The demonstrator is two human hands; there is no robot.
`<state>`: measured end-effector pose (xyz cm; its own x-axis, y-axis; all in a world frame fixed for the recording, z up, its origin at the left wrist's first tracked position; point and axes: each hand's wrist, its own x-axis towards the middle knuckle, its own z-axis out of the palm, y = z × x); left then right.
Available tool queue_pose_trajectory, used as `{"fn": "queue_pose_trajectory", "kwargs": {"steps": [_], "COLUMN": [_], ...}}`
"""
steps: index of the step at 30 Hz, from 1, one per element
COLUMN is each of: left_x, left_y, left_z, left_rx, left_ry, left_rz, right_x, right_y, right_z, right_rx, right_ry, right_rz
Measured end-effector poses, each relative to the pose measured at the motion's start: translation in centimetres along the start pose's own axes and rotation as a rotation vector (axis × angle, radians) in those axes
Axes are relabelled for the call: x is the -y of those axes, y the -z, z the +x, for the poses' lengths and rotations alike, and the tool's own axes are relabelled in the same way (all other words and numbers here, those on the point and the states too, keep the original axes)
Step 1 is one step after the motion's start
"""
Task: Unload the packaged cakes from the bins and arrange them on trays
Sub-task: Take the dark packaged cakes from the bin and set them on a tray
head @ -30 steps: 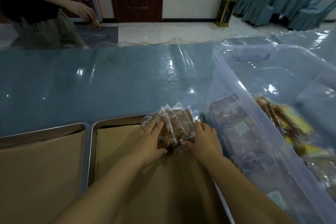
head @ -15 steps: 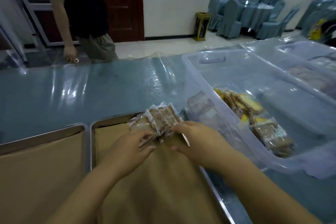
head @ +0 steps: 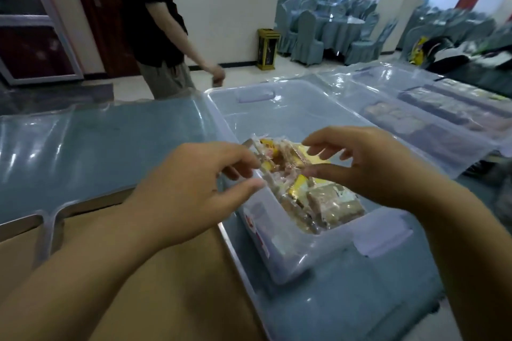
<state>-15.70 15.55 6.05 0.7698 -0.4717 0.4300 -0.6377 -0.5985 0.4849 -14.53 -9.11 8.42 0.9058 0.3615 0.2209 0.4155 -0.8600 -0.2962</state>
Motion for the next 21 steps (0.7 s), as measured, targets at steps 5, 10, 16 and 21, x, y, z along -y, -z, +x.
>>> {"fn": "queue_pose_trajectory", "kwargs": {"steps": [5,10,16,21], "left_x": [-1.9,-0.9,1.4,2.6], "left_y": [-5.7,-11.1,-15.8,-18.7], "left_z": [6.7,12.3,15.2,15.1], "left_rx": [0.172,0.588,1.000,1.174], "left_ry": [0.017,0.143,0.273,0.241], "left_rz": [0.163,0.375,0.578,0.697], "right_x": [-8.7,-14.3,-16.4,-17.8], "right_y": [0.3,-1.2,-4.0,-7.0], "right_z": [1.9,5.2,8.7,8.8], "right_rx": [0.259,0.536,0.736,0.813], "right_ry": [-0.024,0.048,0.202,0.276], "right_rz": [-0.147,-0.318,-0.457,-0.506]}}
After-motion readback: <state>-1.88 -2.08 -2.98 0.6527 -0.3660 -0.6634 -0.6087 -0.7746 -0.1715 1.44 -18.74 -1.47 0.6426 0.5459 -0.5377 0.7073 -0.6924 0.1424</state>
